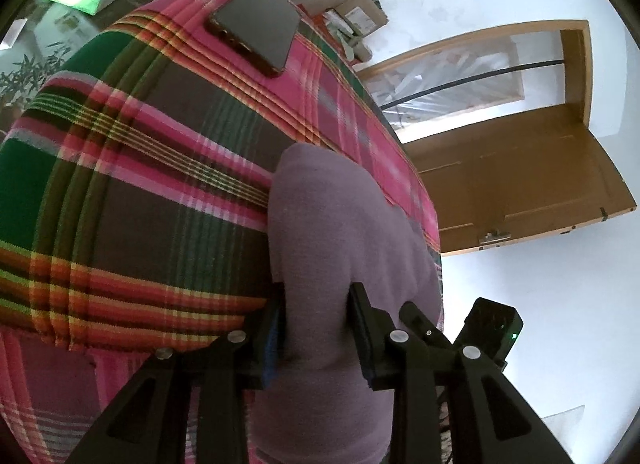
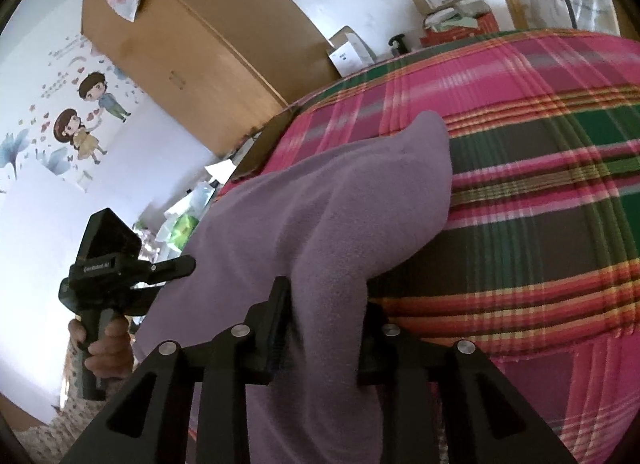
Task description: Fold clothes
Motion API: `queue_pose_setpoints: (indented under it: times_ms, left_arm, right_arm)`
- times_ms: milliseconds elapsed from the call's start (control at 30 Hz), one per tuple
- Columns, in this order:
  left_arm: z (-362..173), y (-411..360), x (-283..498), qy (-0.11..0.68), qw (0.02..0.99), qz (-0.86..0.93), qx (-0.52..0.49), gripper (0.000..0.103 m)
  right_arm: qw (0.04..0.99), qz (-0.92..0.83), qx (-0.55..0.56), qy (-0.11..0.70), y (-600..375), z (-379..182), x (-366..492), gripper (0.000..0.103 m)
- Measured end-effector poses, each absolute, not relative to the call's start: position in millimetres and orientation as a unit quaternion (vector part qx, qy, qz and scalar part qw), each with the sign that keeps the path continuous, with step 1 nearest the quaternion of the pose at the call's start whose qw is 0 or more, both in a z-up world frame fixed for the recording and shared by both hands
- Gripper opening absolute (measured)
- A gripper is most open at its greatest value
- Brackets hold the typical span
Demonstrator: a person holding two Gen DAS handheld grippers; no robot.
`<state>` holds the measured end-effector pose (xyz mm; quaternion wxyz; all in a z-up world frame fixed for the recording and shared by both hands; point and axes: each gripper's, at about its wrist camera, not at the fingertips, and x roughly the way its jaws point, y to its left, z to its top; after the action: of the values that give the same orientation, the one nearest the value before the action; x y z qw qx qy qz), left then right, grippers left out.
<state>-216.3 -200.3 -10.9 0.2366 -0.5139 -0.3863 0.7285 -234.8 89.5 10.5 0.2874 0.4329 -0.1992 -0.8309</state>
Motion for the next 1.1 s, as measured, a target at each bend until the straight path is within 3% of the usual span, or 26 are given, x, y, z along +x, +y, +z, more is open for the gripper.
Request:
queue_pose_setpoints:
  times_ms: [100,233,867,1100]
  left_arm:
    - [-14.4,-202.8,-213.0,-0.398,0.233,0.724,-0.514,0.042]
    - [-3.7,-204.8,-197.2,-0.377,0.218,0.747,-0.502,0.042]
    - [21.4,-189.1,-128.3,-0.263,0.169,0.812,-0.493,0.043]
    - [13.8,-195.2,-121.7,-0.276,0.167,0.805,-0.499,0.043]
  right_arm:
    - [0.281,-0.83,0.436,-0.206,92.9,7.4,-234.0,0.038]
    - [0.271,-0.833,0.435,-0.21,96.2,9.1,-228.9,0.038]
    - [0.187,-0.927,0.32,-0.053,81.8,54.3,-132.7,0.038]
    - [0.217,-0.914,0.341,-0.029,72.9,47.1,-119.9,0.038]
